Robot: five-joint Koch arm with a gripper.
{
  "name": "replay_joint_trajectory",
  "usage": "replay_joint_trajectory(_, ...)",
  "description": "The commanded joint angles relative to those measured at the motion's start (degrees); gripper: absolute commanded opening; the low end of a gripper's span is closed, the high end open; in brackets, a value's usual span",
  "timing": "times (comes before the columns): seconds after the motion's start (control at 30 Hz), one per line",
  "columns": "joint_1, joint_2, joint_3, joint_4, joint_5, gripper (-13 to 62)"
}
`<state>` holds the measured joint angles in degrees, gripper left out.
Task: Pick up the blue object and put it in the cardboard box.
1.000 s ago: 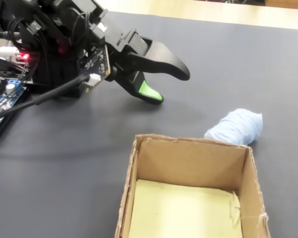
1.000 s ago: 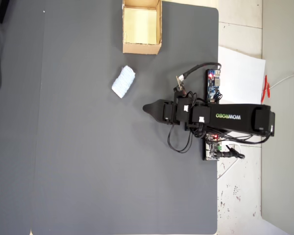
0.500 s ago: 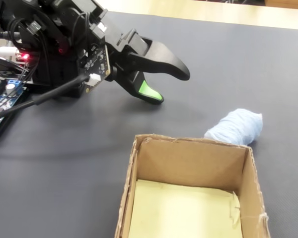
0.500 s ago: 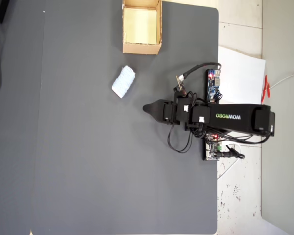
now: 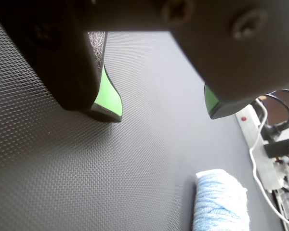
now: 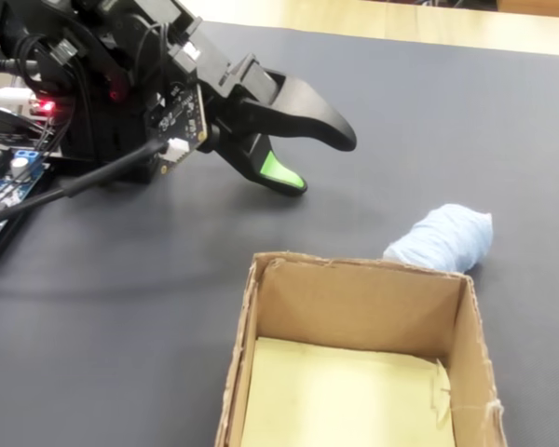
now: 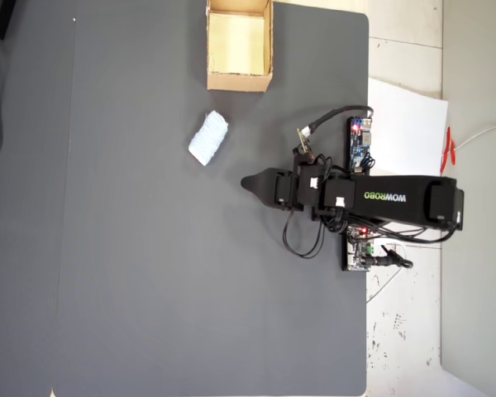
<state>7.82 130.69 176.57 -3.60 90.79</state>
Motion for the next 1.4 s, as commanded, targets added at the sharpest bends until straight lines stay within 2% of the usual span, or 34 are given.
replay_joint_trajectory(0.0,-0.09,5.01,2.11,6.5,0.35,34.0)
replay_joint_trajectory(0.73,-0.44,5.01,2.11,6.15,0.44,34.4)
replay_joint_trajectory(0.97,-0.7,4.13,2.02,-1.32,0.0,34.7)
replay_joint_trajectory(1.37,-0.97,2.81,-10.81,-6.94,-14.77,34.2)
